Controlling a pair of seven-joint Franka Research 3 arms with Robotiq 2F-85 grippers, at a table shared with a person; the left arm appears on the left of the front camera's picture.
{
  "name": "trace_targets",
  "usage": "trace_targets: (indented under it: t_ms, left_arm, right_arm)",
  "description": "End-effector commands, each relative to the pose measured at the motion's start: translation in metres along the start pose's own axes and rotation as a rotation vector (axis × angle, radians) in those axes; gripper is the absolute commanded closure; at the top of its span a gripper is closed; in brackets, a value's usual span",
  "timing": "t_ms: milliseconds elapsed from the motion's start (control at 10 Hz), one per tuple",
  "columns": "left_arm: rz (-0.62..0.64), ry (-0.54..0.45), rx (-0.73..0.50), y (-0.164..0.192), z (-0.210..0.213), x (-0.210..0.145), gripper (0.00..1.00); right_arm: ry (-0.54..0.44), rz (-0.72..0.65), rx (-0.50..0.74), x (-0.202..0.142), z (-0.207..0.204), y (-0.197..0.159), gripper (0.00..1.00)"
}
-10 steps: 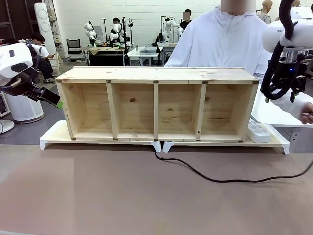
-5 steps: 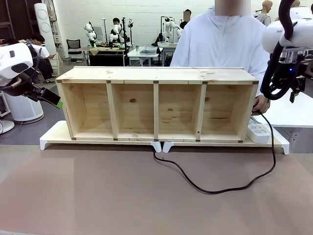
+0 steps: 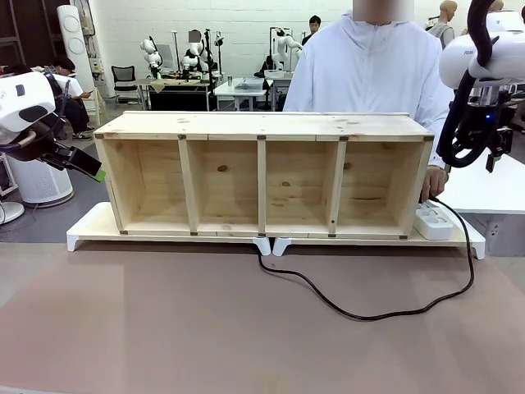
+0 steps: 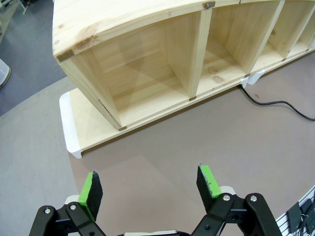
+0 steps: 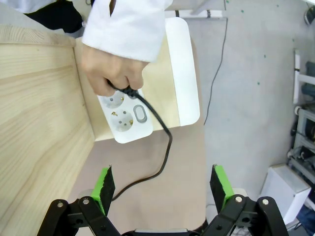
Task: Perform cable management.
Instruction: Release the Power Cable when the human grasps it.
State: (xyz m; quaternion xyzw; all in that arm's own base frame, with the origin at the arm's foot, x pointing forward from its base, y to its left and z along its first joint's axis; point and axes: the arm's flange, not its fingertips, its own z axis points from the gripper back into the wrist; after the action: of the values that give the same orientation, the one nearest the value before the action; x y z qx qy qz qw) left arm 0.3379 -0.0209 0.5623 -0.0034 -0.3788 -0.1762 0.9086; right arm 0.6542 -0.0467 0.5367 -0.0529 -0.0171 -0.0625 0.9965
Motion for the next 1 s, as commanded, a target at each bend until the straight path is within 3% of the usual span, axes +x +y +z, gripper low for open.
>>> trace_targets:
  t_ms: [0, 900]
  left_arm:
    - [0.018, 0.002, -0.003, -0.0003, -0.0005, 0.0001, 0.0]
    - [0.018, 0.002, -0.003, -0.0003, -0.0005, 0.0001, 0.0]
  right_arm:
    - [0.004, -0.002, 0.002, -0.0003, -0.0009, 0.0001, 0.0]
    - [0.004, -0.002, 0.002, -0.0003, -0.0009, 0.0001, 0.0]
